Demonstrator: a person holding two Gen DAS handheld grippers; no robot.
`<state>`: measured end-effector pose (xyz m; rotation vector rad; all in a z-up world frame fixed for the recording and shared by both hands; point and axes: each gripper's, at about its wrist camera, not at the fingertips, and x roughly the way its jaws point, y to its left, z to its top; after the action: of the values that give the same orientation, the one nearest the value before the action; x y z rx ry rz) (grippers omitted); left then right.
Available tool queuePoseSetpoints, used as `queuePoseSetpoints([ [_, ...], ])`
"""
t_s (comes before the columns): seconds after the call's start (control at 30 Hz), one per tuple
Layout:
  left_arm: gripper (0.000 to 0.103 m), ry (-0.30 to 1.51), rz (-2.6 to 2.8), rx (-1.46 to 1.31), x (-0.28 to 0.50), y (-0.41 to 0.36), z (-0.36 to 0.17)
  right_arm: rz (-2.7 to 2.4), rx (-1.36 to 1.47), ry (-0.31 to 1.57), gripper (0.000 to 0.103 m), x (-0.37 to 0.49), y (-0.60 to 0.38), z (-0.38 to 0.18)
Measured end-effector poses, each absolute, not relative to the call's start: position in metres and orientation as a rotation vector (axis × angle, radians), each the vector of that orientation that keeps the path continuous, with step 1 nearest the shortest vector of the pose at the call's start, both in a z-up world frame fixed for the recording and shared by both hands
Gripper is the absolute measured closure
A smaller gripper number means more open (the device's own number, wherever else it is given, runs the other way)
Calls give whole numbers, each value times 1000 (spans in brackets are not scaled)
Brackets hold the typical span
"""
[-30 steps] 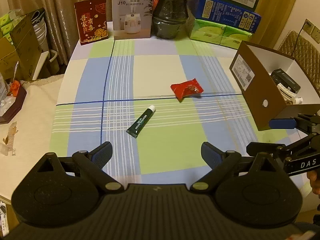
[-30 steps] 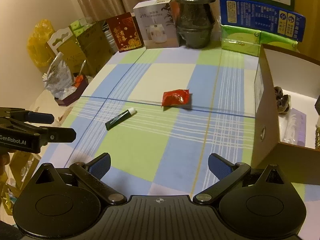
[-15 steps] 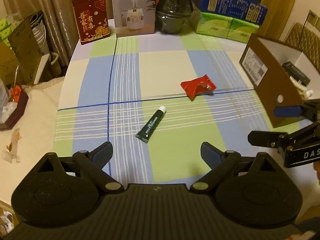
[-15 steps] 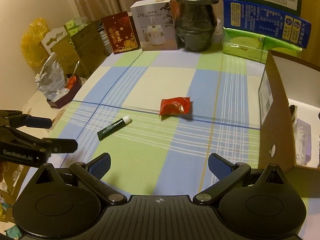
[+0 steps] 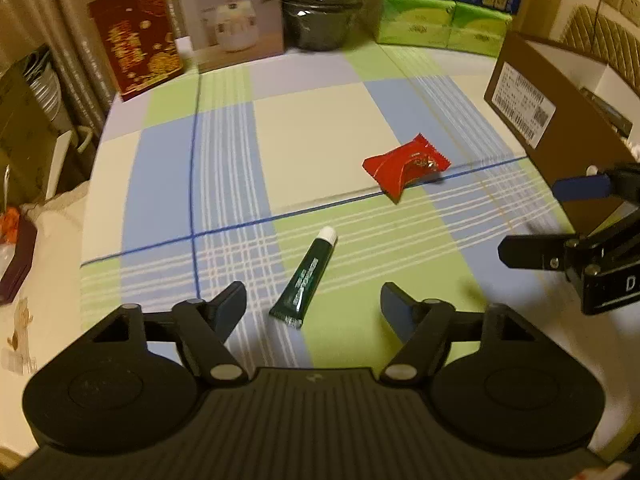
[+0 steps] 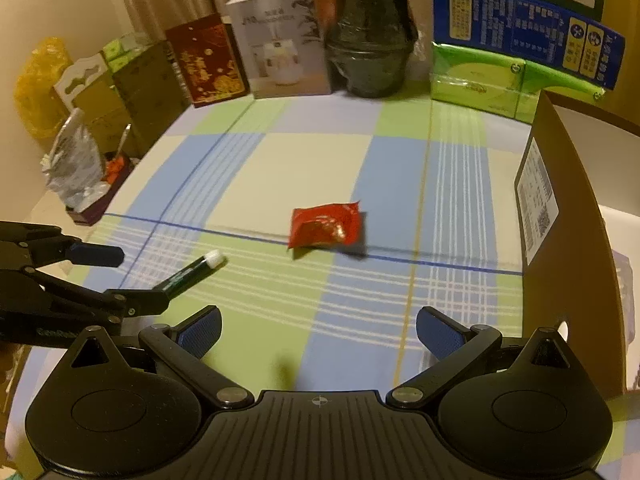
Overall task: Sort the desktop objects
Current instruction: 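Move left tool to green lip gel tube while right tool approaches red candy, then grasp green lip gel tube with left tool while right tool grasps red candy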
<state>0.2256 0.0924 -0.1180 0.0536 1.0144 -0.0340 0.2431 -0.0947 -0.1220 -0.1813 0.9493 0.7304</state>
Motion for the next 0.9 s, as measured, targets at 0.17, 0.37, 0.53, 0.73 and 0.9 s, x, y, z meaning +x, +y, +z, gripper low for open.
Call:
queuePoseSetpoints([
  [0.17, 54, 1051, -63, 65, 248, 92, -137, 721, -179, 955, 2, 256, -91, -126],
  [0.37, 65, 1079, -66, 68, 266, 96, -154, 741, -184, 956, 2, 267, -84, -131],
  [0.53, 86, 1072, -74, 54, 270, 102, -161, 780, -228, 925, 2, 278, -73, -135],
  [0.73, 88, 1057, 20, -8, 271, 121, -161, 863, -334, 872, 2, 291, -56, -145],
  [0.9, 88, 1071, 90, -75, 270, 144, -159, 1003, -560, 801, 14, 293, -35, -154],
])
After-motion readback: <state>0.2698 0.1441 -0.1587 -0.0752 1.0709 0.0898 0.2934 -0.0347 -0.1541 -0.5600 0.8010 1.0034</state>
